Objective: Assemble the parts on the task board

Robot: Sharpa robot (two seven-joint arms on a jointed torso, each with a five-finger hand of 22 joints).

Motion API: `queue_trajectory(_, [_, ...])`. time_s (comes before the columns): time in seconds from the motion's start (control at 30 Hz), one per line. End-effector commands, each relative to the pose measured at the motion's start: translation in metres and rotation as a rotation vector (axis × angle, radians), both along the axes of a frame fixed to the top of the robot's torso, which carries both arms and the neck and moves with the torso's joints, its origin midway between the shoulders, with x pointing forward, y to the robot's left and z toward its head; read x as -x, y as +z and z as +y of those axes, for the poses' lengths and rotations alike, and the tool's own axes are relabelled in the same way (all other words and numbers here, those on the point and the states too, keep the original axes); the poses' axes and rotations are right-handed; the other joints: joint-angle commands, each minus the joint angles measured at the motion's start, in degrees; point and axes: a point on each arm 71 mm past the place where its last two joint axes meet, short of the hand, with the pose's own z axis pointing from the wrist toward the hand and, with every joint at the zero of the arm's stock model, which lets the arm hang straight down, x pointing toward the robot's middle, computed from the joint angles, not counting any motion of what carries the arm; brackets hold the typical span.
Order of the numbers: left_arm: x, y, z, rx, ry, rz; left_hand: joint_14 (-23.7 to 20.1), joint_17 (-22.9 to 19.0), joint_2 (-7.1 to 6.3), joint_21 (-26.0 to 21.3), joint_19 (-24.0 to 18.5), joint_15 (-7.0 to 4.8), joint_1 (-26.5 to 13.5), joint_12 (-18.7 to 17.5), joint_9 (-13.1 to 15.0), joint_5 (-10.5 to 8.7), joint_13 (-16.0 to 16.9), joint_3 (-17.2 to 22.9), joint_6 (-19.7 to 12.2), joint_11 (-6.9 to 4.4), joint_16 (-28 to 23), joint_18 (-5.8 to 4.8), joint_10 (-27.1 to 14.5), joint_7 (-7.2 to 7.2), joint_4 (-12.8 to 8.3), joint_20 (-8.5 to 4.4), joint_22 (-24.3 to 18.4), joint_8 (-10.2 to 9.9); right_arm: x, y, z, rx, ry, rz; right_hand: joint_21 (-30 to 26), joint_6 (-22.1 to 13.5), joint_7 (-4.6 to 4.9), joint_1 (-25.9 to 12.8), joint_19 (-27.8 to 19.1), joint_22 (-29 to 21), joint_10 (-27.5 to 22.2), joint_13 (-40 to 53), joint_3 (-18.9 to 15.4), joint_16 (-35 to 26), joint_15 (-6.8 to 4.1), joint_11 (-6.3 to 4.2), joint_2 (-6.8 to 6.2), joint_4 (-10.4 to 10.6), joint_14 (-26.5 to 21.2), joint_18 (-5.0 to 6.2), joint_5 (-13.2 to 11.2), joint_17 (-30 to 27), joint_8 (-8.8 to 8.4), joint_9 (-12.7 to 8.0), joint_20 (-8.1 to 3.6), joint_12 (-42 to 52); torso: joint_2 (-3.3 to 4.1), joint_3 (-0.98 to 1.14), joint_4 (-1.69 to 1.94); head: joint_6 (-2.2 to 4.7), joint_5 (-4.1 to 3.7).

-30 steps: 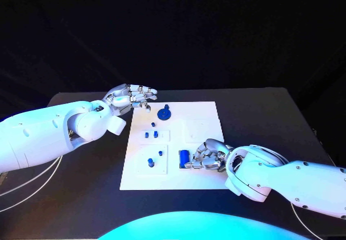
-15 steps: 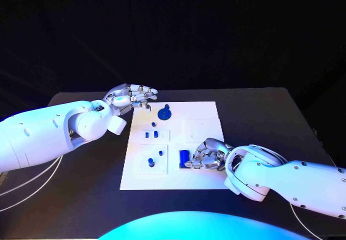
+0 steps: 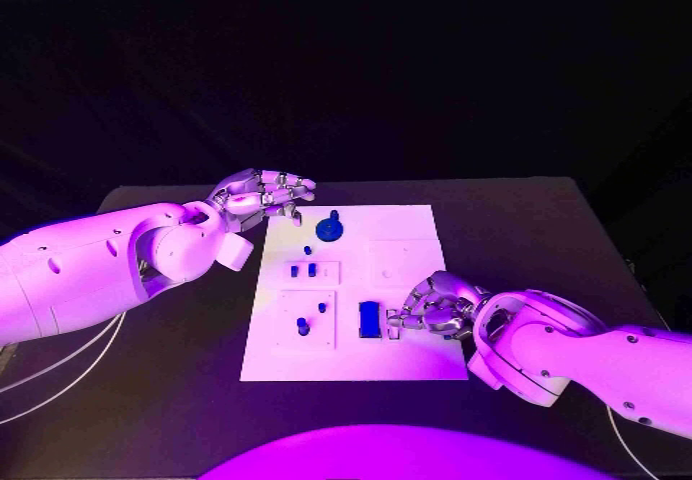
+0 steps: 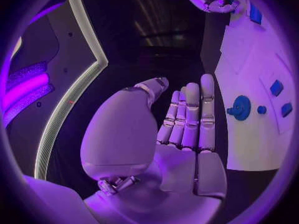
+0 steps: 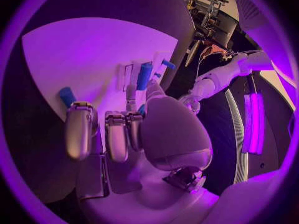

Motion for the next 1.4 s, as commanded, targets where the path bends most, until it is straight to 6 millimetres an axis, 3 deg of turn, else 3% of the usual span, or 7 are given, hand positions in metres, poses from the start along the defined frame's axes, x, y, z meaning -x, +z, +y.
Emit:
queue_trajectory(0.03, [0.001, 0.001, -0.003, 0.012, -0.019, -0.005, -0.32, -0.05, -0.03, -0.31, 0.43, -0.06, 0.54, 0.19, -0.07, 0.27, -0.09, -0.26, -0.43, 0.08, -0.26, 0.81, -0.3, -0.04, 0.07, -0.03, -0.09, 0.36, -0.002, 0.011, -0.011, -0.06, -0.018, -0.055, -0.47, -1.17, 0.52, 0.58, 1.1, 8.38, 3.26, 11.62, 0.46, -0.11, 0.51, 0.72, -0.84, -0.01, 5.36, -0.06, 0.07, 12.04, -1.14, -0.43, 0.16, -0.53, -0.1, -0.1, -0.22, 0.11, -0.28])
queue_trajectory(0.3, [0.001, 0.001, -0.001, 0.009, -0.014, -0.003, -0.32, -0.05, -0.03, -0.34, 0.45, -0.05, 0.51, 0.21, -0.08, 0.26, -0.11, -0.3, -0.43, 0.09, -0.26, 0.8, -0.3, -0.03, 0.13, -0.03, -0.11, 0.39, -0.008, 0.019, -0.064, 0.017, -0.072, -0.16, 0.3, -1.53, 1.13, 3.15, 1.38, 8.84, 3.28, 11.73, 1.23, -0.06, 1.06, 1.31, -2.1, -0.47, 5.4, -0.21, 0.06, 12.22, -2.82, -1.05, 0.72, -0.46, -0.06, -0.05, -0.21, 0.44, -0.77])
queue_trajectory(0.43, [0.001, 0.001, 0.0, 0.008, -0.011, -0.004, -0.32, -0.05, -0.03, -0.34, 0.45, -0.05, 0.51, 0.21, -0.08, 0.26, -0.11, -0.3, -0.43, 0.09, -0.26, 0.8, -0.3, -0.03, 0.13, -0.03, -0.11, 0.39, -0.006, 0.015, -0.08, 0.066, -0.077, -0.187, 0.61, -1.24, 1.12, 3.51, 1.48, 9.0, 3.29, 11.75, 1.33, -0.04, 1.1, 1.32, -2.32, -0.47, 5.42, -0.27, 0.06, 12.31, -2.9, -1.08, 0.78, -0.45, -0.14, -0.04, -0.49, 0.25, -0.92])
queue_trajectory(0.5, [0.001, 0.001, -0.001, 0.008, -0.011, -0.005, -0.32, -0.05, -0.03, -0.34, 0.45, -0.05, 0.51, 0.21, -0.08, 0.26, -0.11, -0.3, -0.43, 0.09, -0.26, 0.8, -0.3, -0.03, 0.13, -0.03, -0.11, 0.39, -0.005, 0.013, -0.083, 0.086, -0.079, -0.192, 0.7, -1.03, 1.09, 3.62, 1.52, 9.05, 3.3, 11.76, 1.4, -0.03, 1.1, 1.3, -2.33, -0.43, 5.42, -0.29, 0.07, 12.35, -2.89, -1.07, 0.79, -0.43, -0.14, -0.06, -0.45, 0.24, -1.18])
queue_trajectory(0.97, [0.001, 0.002, 0.0, 0.009, -0.008, -0.014, -0.33, -0.05, 0.0, -0.38, 0.47, -0.05, 0.51, 0.24, -0.08, 0.27, -0.13, -0.33, -0.42, 0.08, -0.26, 0.8, -0.28, -0.05, 0.18, -0.03, -0.13, 0.44, 0.001, -0.003, -0.086, 0.161, -0.105, -0.125, 0.79, -0.43, 0.98, 3.71, 1.56, 9.11, 3.18, 11.59, 1.49, -0.04, 1.04, 1.22, -2.48, -0.14, 5.41, -0.29, 0.02, 12.3, -2.93, -1.08, 0.81, -0.62, -0.01, -0.15, -0.1, -0.15, -1.34])
queue_trajectory(1.4, [0.002, 0.002, 0.0, 0.01, -0.01, -0.015, -0.33, -0.05, 0.0, -0.38, 0.47, -0.05, 0.51, 0.24, -0.08, 0.27, -0.13, -0.33, -0.42, 0.08, -0.26, 0.8, -0.28, -0.05, 0.18, -0.03, -0.13, 0.44, 0.003, -0.016, -0.068, 0.193, -0.052, -0.07, 0.47, -0.08, 0.9, 3.67, 1.47, 8.99, 3.08, 11.45, 1.49, -0.1, 1.01, 1.16, -2.62, 0.0, 5.37, -0.23, 0.02, 12.09, -2.91, -1.07, 0.8, -0.77, -0.05, -0.13, -0.21, -0.49, -1.15])
